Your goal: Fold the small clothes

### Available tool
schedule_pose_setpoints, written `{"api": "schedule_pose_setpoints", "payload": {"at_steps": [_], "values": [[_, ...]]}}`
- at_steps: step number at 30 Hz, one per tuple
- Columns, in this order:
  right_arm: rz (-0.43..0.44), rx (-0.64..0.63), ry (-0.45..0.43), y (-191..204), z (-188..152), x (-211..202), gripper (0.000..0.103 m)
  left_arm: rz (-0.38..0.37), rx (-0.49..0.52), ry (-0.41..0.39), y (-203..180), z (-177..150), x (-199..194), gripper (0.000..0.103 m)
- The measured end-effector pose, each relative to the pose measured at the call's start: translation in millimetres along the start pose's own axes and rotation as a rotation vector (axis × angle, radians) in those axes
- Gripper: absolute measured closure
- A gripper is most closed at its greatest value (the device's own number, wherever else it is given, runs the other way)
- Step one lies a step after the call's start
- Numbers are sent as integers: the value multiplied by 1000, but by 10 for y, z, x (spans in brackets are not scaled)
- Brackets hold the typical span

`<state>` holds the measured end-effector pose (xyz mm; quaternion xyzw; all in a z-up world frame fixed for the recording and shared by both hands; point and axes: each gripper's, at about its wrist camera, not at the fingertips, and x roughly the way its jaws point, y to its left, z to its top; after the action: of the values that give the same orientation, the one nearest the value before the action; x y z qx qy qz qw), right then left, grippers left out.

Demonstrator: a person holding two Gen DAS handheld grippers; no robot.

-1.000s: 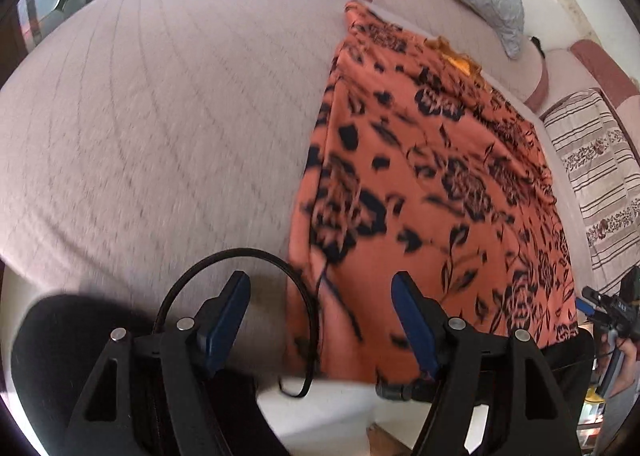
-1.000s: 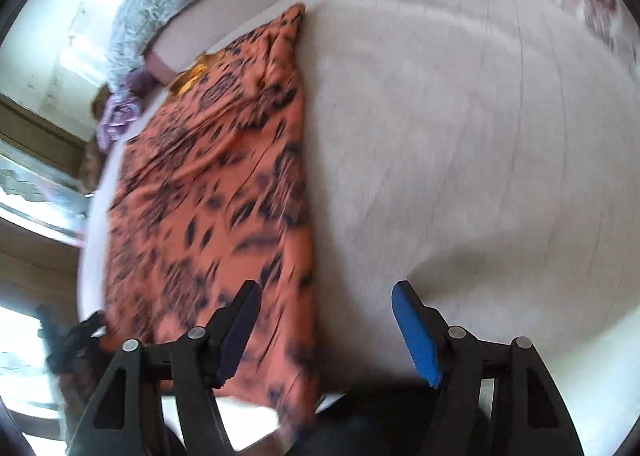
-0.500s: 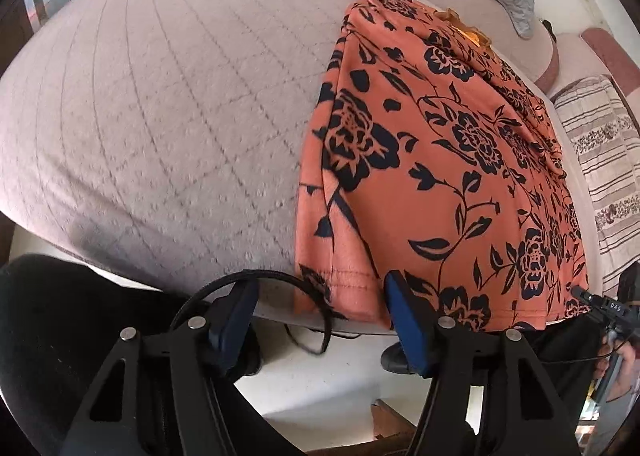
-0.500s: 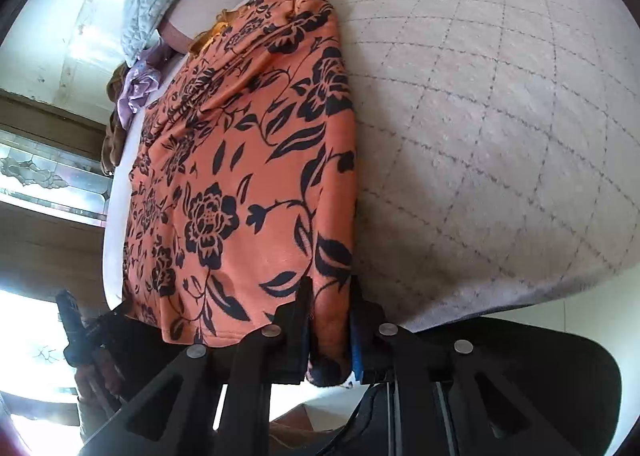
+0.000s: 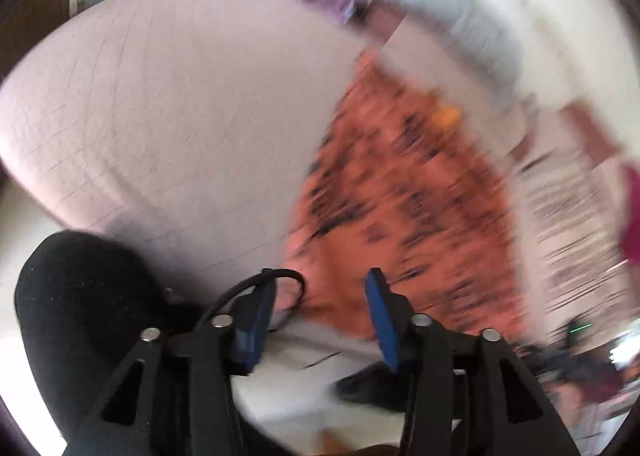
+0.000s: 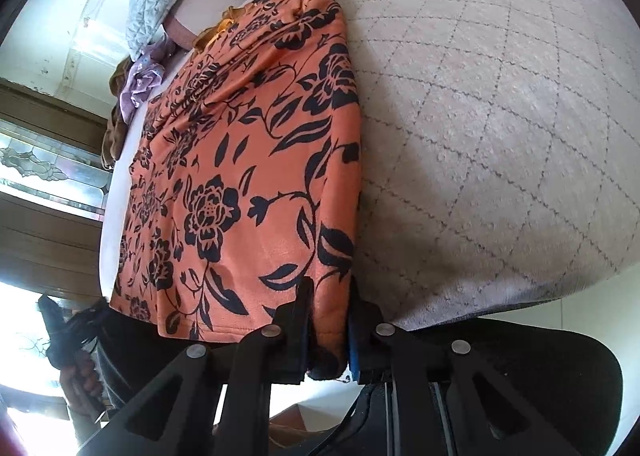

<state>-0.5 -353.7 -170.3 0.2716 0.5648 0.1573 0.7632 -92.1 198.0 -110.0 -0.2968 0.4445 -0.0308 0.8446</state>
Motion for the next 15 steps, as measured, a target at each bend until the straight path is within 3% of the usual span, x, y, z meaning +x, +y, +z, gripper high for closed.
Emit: {"api": "schedule_pose_setpoints", "payload": {"at_steps": [2, 3, 5, 7, 9, 12, 13, 15], "values": [[0, -4, 0, 9, 4, 8, 86, -175, -60, -31, 27, 81, -206, 10], [-2, -8, 1, 17, 6, 15, 86, -243, -94, -40, 56, 107, -249, 9], [-3, -9, -3, 25, 14, 20, 85, -279, -160, -28, 132, 119, -216, 9], [-1, -8, -4, 15, 14, 12, 85, -206, -241, 90, 197, 112, -29, 10], [-2, -9, -6, 16, 13, 14, 85, -220, -245, 131, 174, 64, -5, 10], [-6, -14, -8, 22, 5, 13, 85, -219, -148, 32, 40, 82, -108, 9], [-7, -15, -9, 24, 4, 16, 85, -172, -86, 2, 3, 103, -59, 9], [-10, -18, -9, 33, 9, 21, 85, -34, -20, 28, 15, 149, 223, 9]]}}
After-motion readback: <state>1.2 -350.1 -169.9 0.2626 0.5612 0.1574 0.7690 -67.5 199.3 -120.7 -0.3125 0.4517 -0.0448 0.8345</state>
